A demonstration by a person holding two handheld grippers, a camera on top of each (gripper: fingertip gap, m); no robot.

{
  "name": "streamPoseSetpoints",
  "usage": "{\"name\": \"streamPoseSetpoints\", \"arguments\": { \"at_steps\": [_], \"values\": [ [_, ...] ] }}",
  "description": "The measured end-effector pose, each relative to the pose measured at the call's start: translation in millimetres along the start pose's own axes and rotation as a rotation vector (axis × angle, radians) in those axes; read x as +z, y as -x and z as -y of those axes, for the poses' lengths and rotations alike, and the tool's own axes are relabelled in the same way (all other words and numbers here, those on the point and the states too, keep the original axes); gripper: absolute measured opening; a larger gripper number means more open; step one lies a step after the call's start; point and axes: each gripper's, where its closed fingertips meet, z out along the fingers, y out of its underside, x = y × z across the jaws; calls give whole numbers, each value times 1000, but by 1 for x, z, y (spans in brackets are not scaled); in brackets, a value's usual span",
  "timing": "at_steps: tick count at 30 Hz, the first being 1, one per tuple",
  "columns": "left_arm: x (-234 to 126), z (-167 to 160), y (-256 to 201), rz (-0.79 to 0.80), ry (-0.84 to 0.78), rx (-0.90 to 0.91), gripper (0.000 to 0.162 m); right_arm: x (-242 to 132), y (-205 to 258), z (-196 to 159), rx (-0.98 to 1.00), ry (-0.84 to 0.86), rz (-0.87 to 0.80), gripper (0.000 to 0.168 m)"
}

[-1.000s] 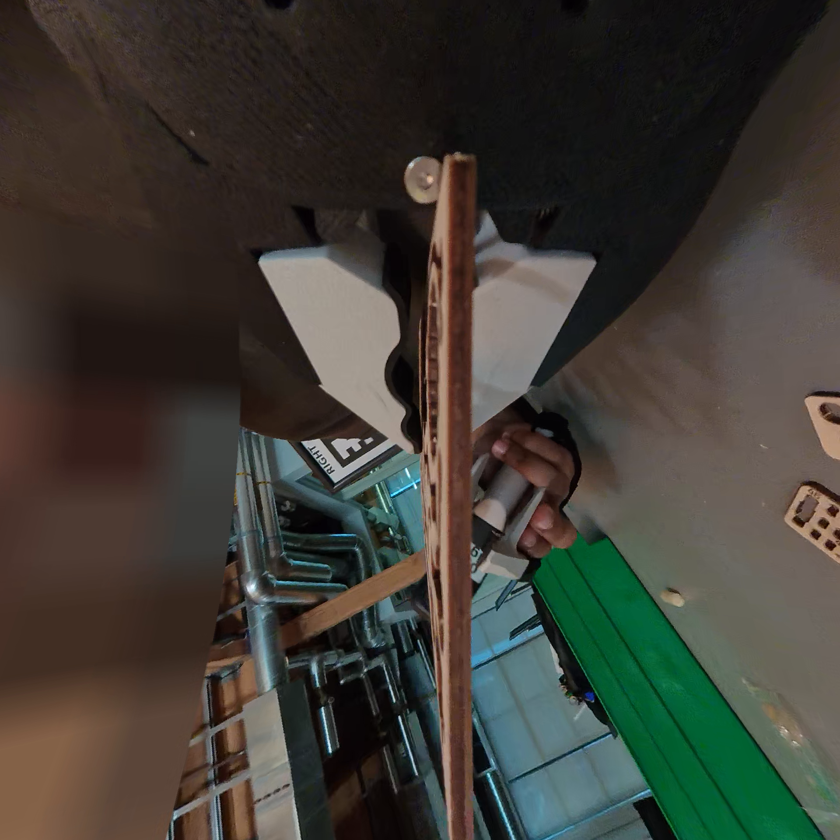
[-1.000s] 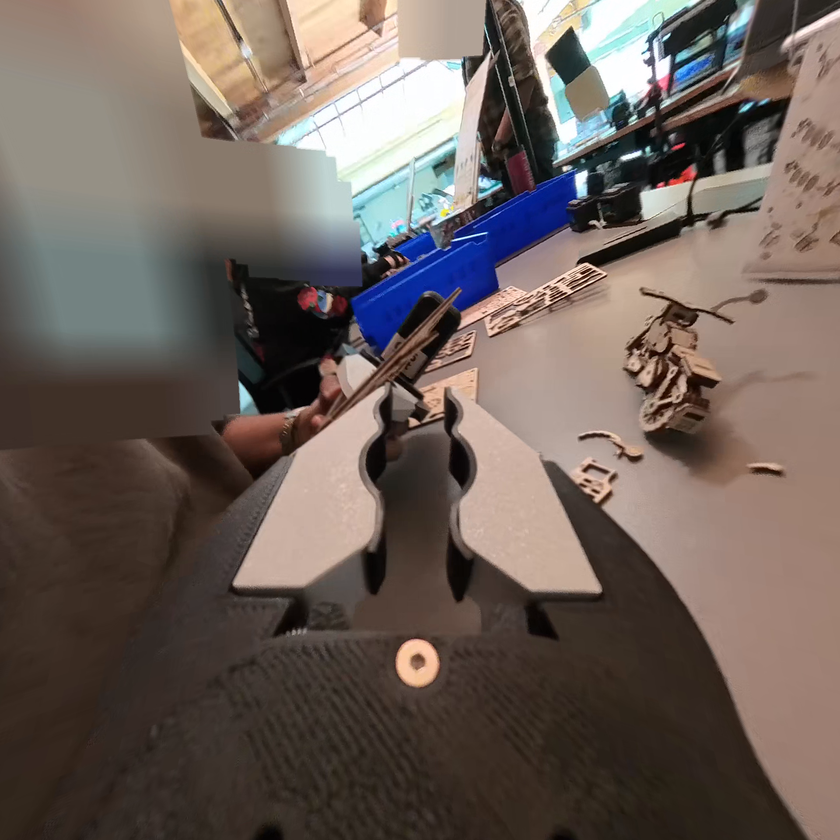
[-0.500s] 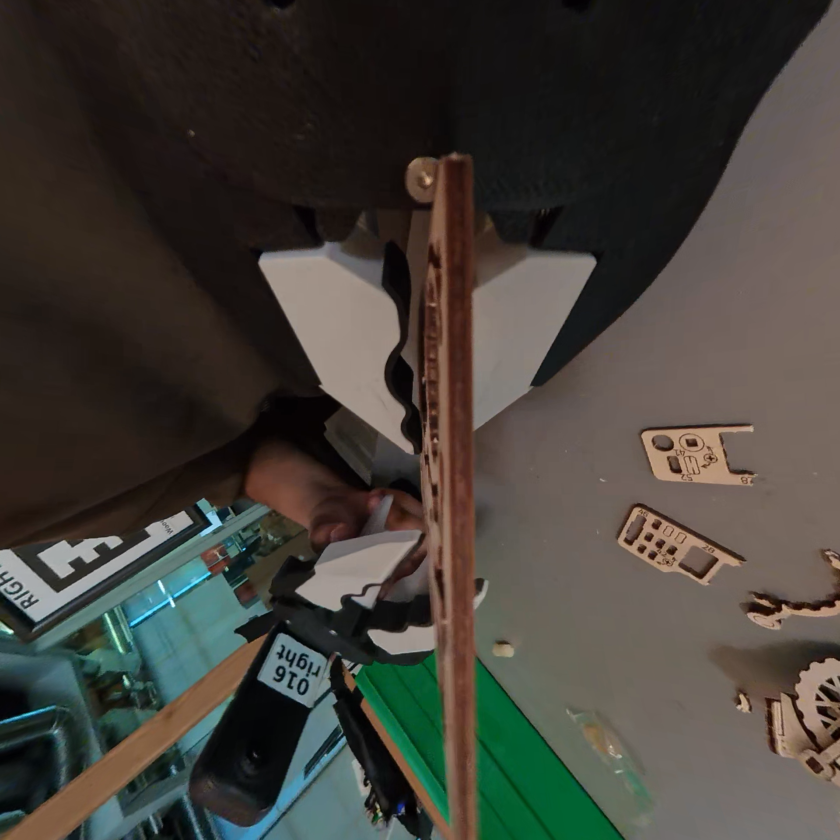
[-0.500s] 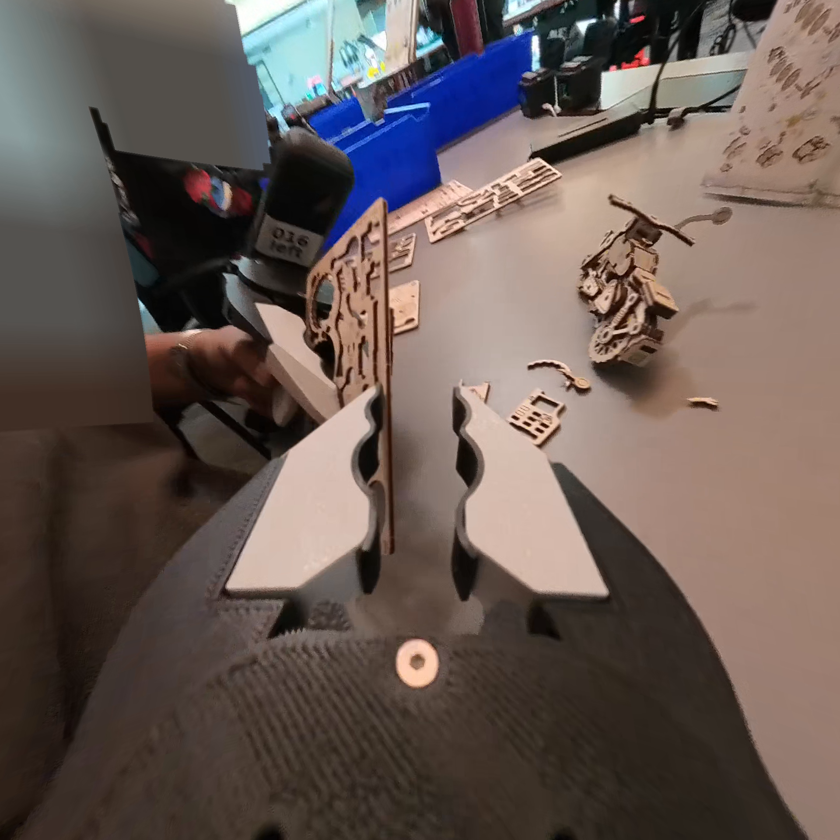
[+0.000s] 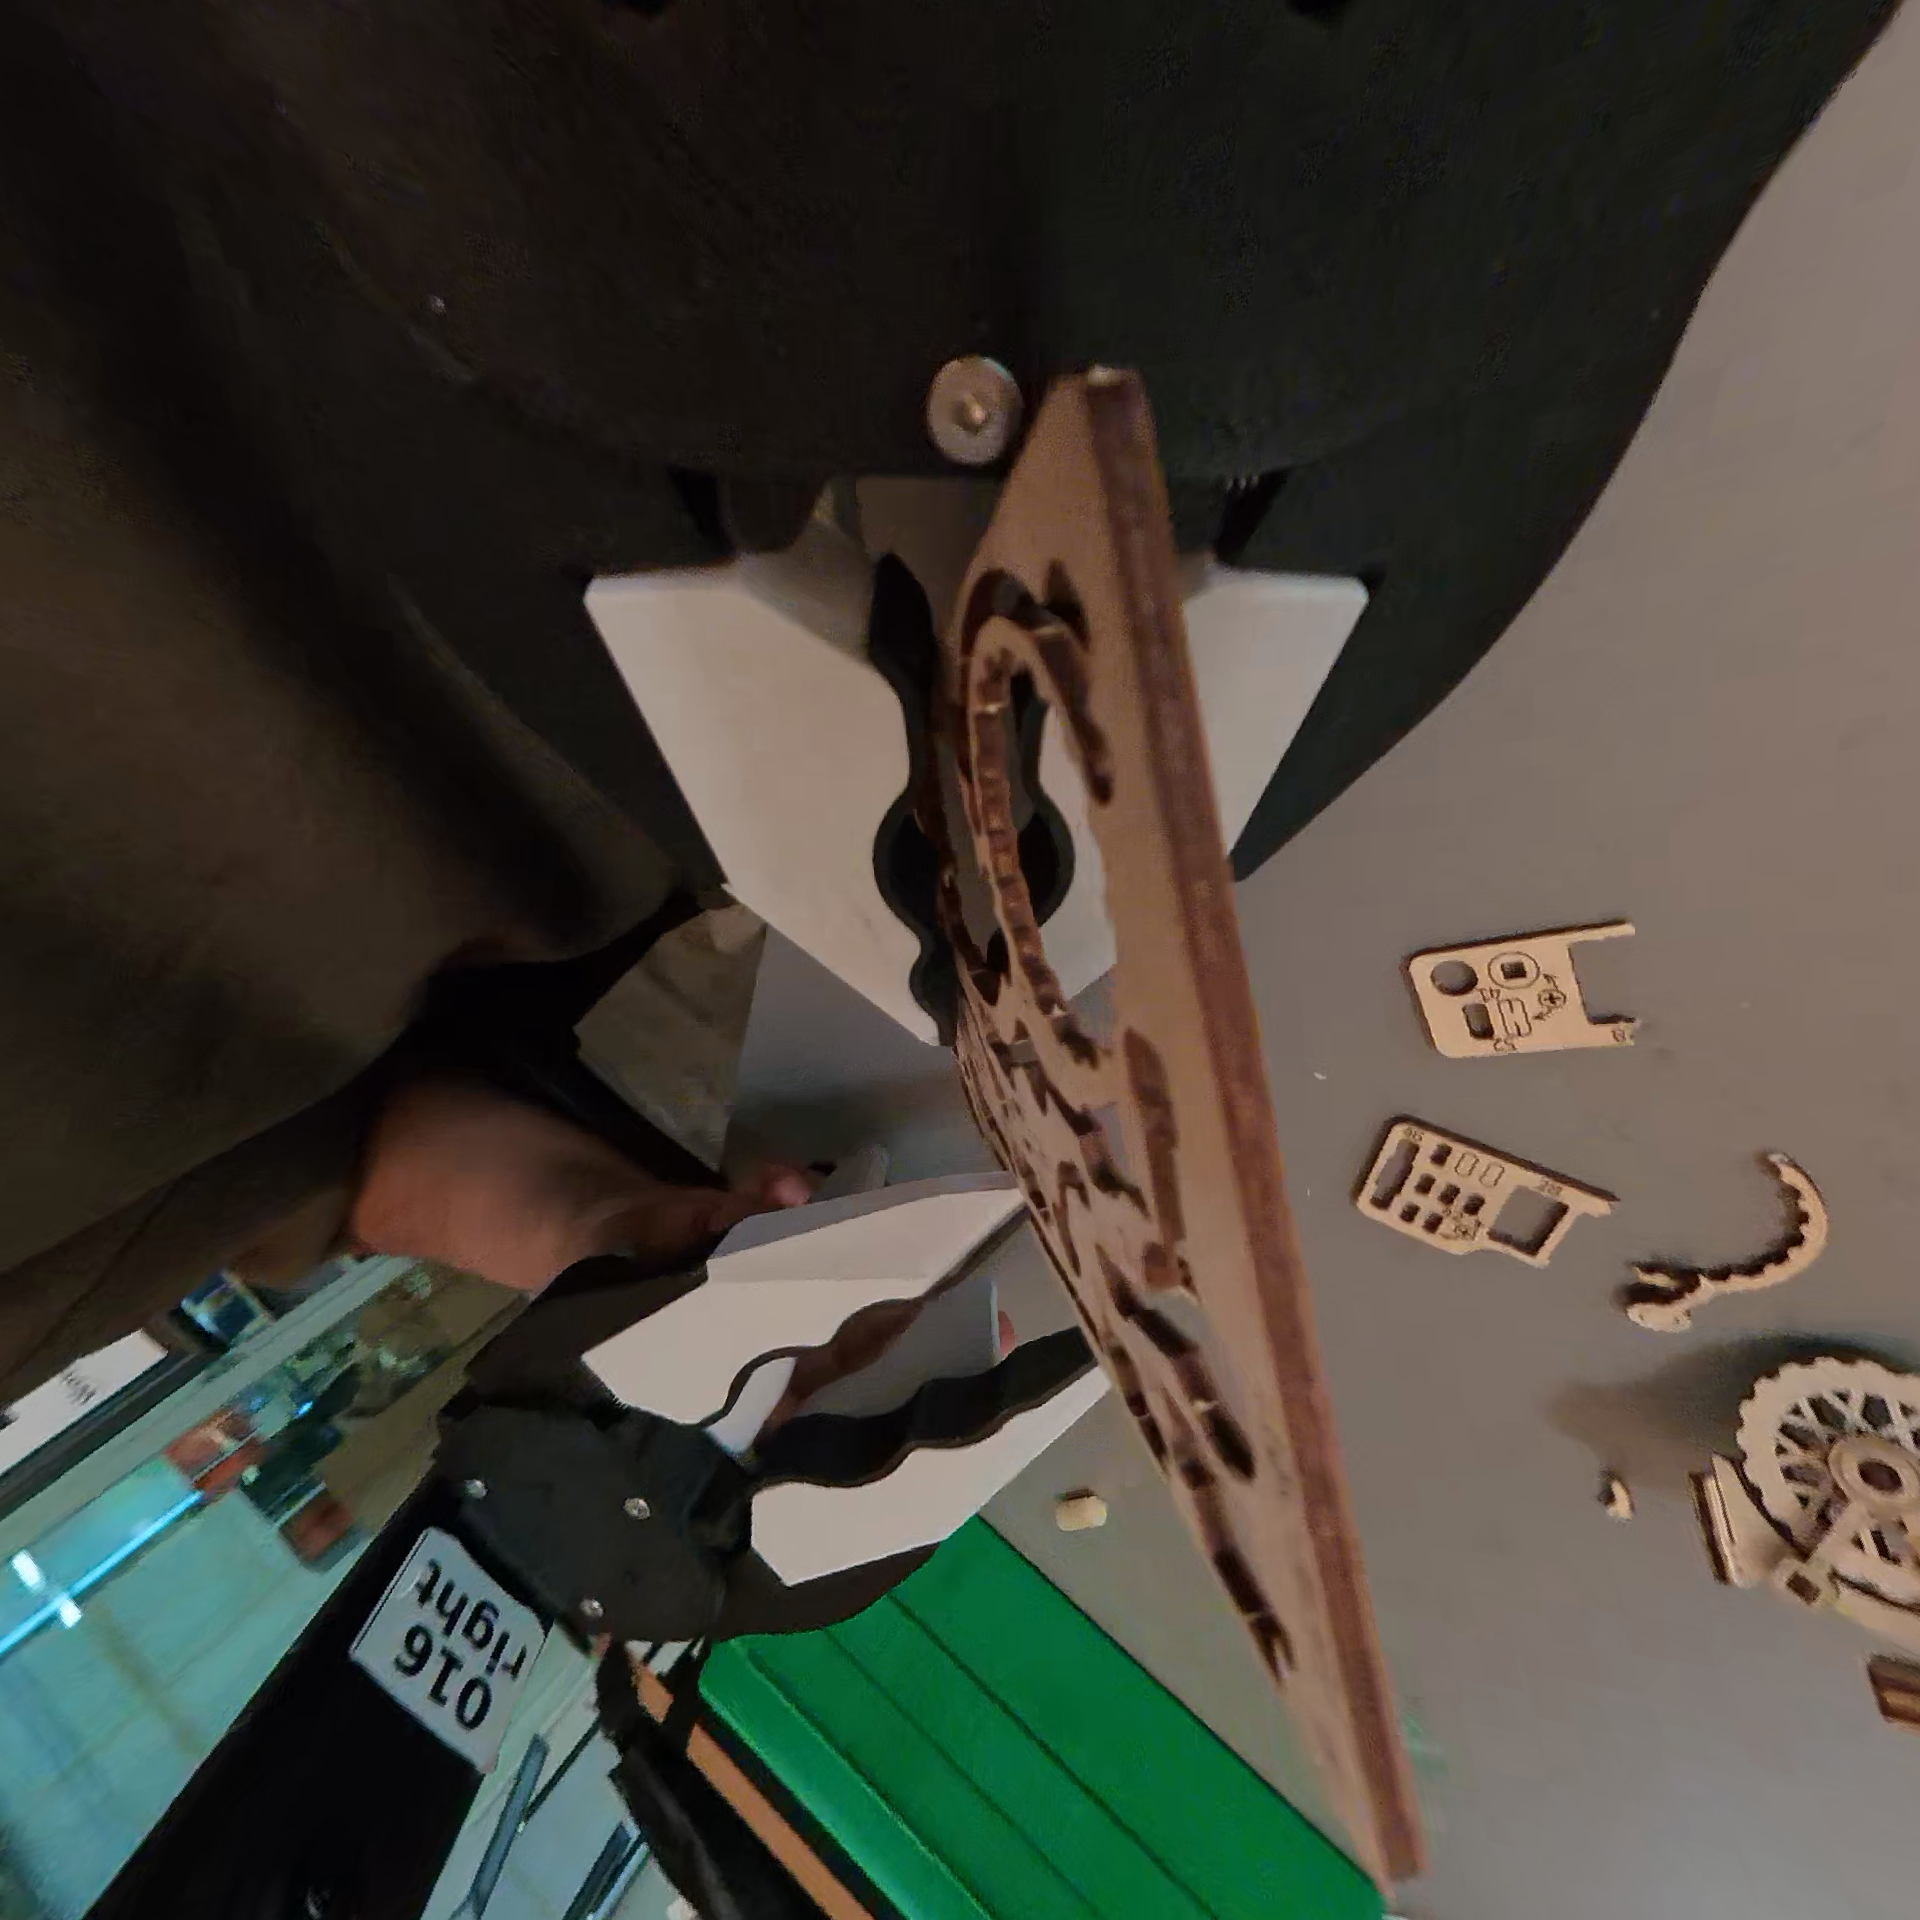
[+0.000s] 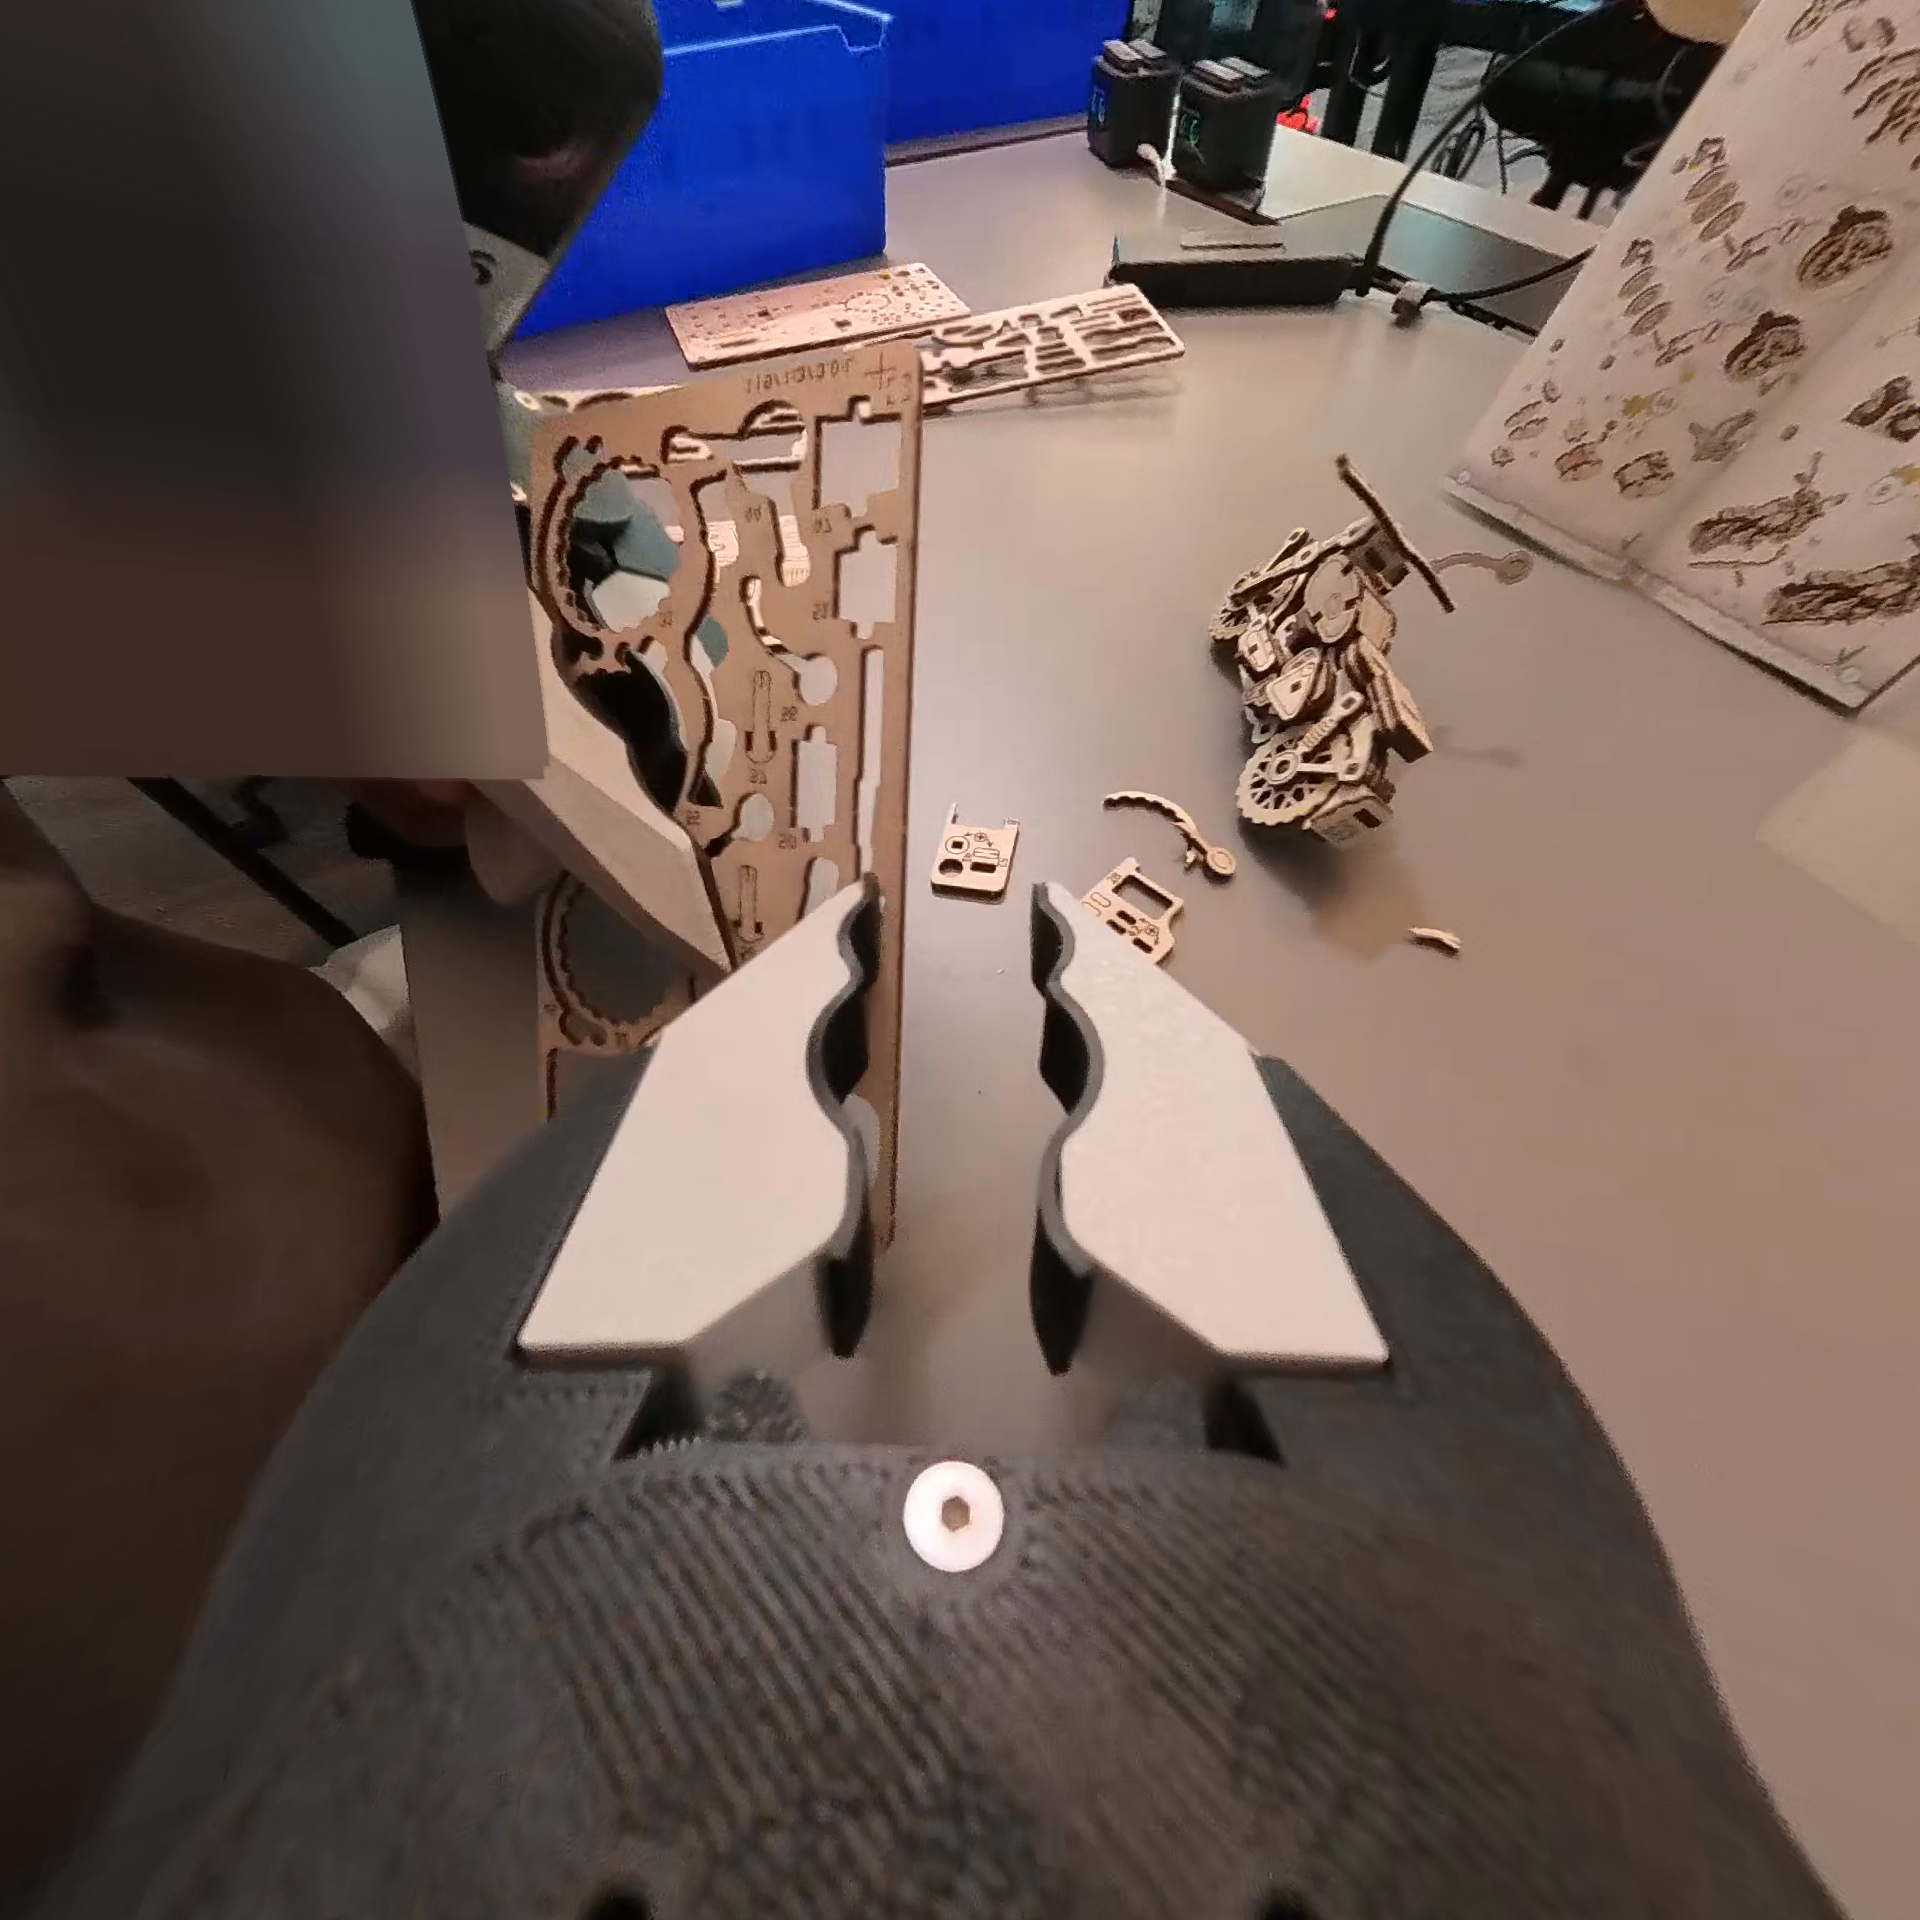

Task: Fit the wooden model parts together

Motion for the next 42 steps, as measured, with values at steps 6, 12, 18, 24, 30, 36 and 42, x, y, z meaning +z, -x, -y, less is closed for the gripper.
{"name": "streamPoseSetpoints", "arguments": {
  "at_steps": [6,12,18,24,30,36,42],
  "values": [
    [-1,1,-2,25,-1,67,2,-2,3,2,-4,40,-30,25],
    [-2,7,-1,-40,-40,-65,0,-3,3,8,-26,-16,-33,22],
    [-8,11,5,-48,-69,-108,0,-9,-1,9,271,-61,140,29],
    [-9,11,8,-39,-69,-106,0,-6,1,-2,324,-9,198,23],
    [-8,9,9,-29,-59,-92,0,-4,5,-10,221,49,169,18],
    [-8,8,9,-28,-55,-89,0,-6,6,-16,244,83,210,15],
    [-7,7,9,-25,-45,-79,0,-6,11,-20,325,98,274,9]
  ]
}}
